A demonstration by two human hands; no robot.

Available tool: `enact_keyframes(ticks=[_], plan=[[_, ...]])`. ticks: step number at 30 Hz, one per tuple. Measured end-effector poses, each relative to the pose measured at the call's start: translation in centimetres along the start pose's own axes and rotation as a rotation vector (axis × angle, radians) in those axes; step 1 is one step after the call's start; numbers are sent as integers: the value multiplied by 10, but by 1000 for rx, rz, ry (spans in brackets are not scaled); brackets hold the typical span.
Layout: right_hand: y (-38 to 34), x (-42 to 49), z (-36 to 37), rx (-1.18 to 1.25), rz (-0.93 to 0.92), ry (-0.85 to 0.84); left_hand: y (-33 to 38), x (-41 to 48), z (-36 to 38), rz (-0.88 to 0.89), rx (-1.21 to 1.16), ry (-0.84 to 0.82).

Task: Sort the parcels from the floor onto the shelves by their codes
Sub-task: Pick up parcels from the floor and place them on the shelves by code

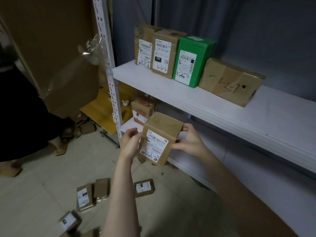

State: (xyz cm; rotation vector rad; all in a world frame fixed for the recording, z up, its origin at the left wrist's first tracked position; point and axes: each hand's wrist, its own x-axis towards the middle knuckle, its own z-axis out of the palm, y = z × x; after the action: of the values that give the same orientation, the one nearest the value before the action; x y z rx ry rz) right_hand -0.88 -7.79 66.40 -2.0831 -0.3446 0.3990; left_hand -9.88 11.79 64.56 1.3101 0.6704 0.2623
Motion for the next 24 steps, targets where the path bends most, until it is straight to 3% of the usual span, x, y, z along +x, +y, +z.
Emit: enact_keyframes(ticks=[7,12,16,20,24], plan=[[29,49,28,39,122,176,-6,44,9,11,102,27],[37,90,35,-7,140,190,-5,74,27,-27,80,-18],[45,129,36,-30,176,189,-12,104,33,-51,108,47],[44,162,36,89,277,158,-14,128,36,-51,136,78],[43,188,41,-113,284,141,-11,154,34,-55,137,123]])
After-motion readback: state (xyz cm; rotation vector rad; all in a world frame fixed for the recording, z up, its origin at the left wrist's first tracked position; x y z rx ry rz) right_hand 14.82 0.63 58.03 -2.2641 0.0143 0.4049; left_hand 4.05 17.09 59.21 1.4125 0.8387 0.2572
